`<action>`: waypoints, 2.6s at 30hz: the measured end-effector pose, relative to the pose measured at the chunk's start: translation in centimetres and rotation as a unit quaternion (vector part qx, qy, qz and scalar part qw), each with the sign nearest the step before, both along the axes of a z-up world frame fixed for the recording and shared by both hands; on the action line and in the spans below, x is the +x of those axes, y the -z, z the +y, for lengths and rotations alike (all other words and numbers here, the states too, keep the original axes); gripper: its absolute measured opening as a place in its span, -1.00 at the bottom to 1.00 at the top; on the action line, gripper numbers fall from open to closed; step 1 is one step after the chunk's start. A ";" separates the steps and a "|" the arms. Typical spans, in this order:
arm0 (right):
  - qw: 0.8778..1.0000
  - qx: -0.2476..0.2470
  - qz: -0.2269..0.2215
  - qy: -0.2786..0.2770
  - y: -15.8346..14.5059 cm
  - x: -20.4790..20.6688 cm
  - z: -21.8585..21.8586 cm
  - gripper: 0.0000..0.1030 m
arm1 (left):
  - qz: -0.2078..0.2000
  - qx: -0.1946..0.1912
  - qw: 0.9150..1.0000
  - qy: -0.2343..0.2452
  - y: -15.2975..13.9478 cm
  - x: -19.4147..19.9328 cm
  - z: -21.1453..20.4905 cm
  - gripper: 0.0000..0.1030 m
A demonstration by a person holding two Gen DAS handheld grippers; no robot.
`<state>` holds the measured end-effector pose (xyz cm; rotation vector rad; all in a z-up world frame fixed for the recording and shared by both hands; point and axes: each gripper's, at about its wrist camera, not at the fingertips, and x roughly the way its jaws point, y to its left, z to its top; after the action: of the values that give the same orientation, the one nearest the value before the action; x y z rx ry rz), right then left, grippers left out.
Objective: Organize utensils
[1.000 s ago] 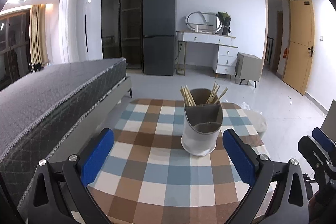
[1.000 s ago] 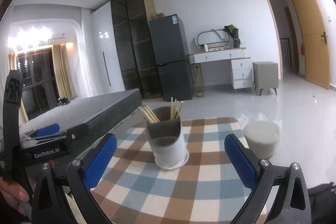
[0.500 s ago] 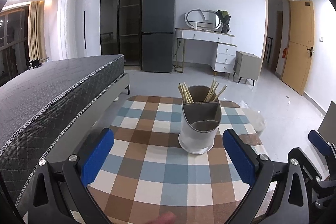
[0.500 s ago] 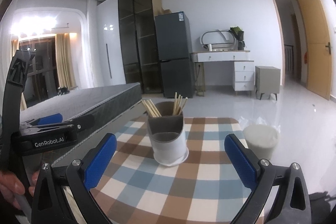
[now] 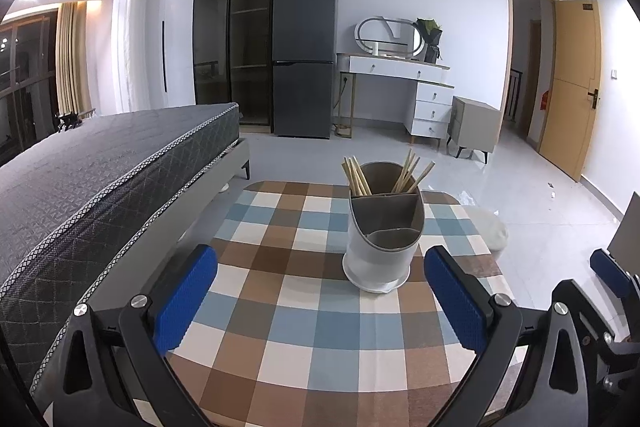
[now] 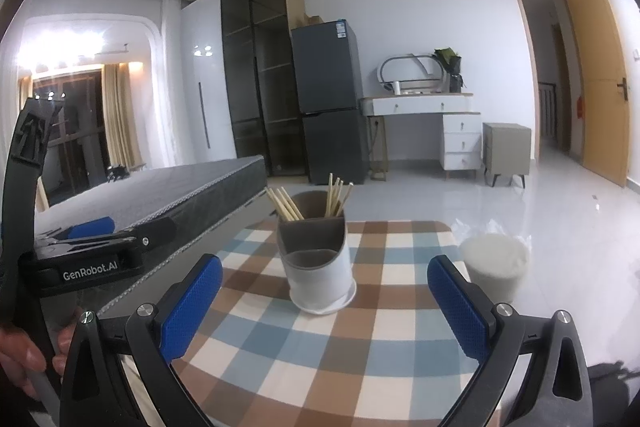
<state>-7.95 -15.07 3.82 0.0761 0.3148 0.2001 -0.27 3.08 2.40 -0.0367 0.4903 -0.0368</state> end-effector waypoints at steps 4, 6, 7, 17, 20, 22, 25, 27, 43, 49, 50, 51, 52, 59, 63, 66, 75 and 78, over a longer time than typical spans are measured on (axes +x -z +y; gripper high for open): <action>1.000 0.001 0.001 0.001 0.0 0.1 0.0 1.00 | -0.005 0.004 1.000 0.000 0.0 -0.1 -0.1 0.95; 1.000 0.001 0.000 0.001 -0.1 0.0 -0.1 1.00 | -0.005 0.002 1.000 0.001 0.0 0.0 -0.1 0.95; 1.000 0.001 0.001 0.001 -0.1 0.0 -0.1 1.00 | -0.004 0.002 1.000 0.000 0.0 0.0 -0.1 0.95; 1.000 0.002 0.004 0.002 0.0 0.1 -0.2 1.00 | 0.000 0.000 1.000 0.000 0.2 0.2 -0.1 0.95; 1.000 0.001 0.004 0.002 0.0 0.1 -0.2 1.00 | 0.002 -0.001 1.000 -0.003 0.3 0.3 0.0 0.95; 1.000 0.002 0.005 0.001 0.1 0.1 -0.2 1.00 | 0.002 -0.003 1.000 -0.003 0.2 0.3 0.1 0.95; 1.000 0.003 0.006 0.001 0.2 0.0 -0.3 1.00 | 0.002 0.000 1.000 -0.002 0.3 0.2 0.0 0.95; 1.000 0.004 0.007 0.000 0.2 0.1 -0.3 1.00 | 0.003 -0.001 1.000 -0.001 0.3 0.3 0.0 0.95; 1.000 0.003 0.016 0.000 0.4 0.5 -0.3 1.00 | 0.005 -0.002 1.000 -0.005 0.5 0.3 0.1 0.95; 1.000 0.003 0.017 0.000 0.3 0.6 -0.4 1.00 | 0.005 -0.002 1.000 -0.005 0.4 0.3 0.1 0.95; 1.000 0.003 0.017 0.000 0.3 0.6 -0.4 1.00 | 0.005 -0.002 1.000 -0.006 0.4 0.3 0.1 0.95; 1.000 0.003 0.017 0.000 0.3 0.6 -0.4 1.00 | 0.005 -0.002 1.000 -0.006 0.4 0.3 0.1 0.95; 1.000 0.003 0.017 0.000 0.3 0.6 -0.4 1.00 | 0.005 -0.001 1.000 -0.005 0.4 0.3 0.1 0.95; 1.000 0.003 0.017 0.000 0.3 0.6 -0.4 1.00 | 0.006 -0.001 1.000 -0.005 0.4 0.3 0.0 0.95; 1.000 0.003 0.019 0.000 0.4 0.6 -0.4 1.00 | 0.005 -0.002 1.000 -0.005 0.4 0.3 0.0 0.95; 1.000 0.003 0.019 0.000 0.3 0.6 -0.5 1.00 | 0.005 -0.001 1.000 -0.004 0.4 0.3 0.0 0.95; 1.000 0.002 0.019 0.000 0.3 0.6 -0.5 1.00 | 0.006 -0.002 1.000 -0.004 0.5 0.3 0.0 0.95; 1.000 0.001 0.020 0.000 0.4 0.6 -0.5 1.00 | 0.007 -0.003 1.000 -0.003 0.5 0.3 0.0 0.95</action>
<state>-7.38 -15.60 3.46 0.0829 0.3549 0.1994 0.03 3.10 1.95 -0.0450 0.5031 -0.0314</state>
